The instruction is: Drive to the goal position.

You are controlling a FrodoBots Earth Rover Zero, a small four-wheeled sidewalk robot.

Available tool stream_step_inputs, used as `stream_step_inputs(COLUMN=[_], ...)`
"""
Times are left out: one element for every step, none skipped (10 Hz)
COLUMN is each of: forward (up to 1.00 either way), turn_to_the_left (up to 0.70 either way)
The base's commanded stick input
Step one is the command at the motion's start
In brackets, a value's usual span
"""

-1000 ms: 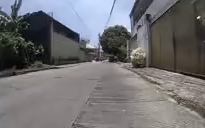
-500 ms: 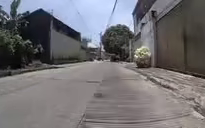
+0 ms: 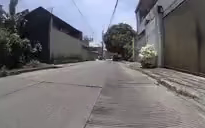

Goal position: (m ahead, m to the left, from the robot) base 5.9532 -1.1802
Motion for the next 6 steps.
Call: stream_step_inputs(forward=[1.0,1.0,1.0,1.0,1.0,1.0], turn_to_the_left=[-0.4,-0.4,-0.4,-0.4,-0.4,-0.4])
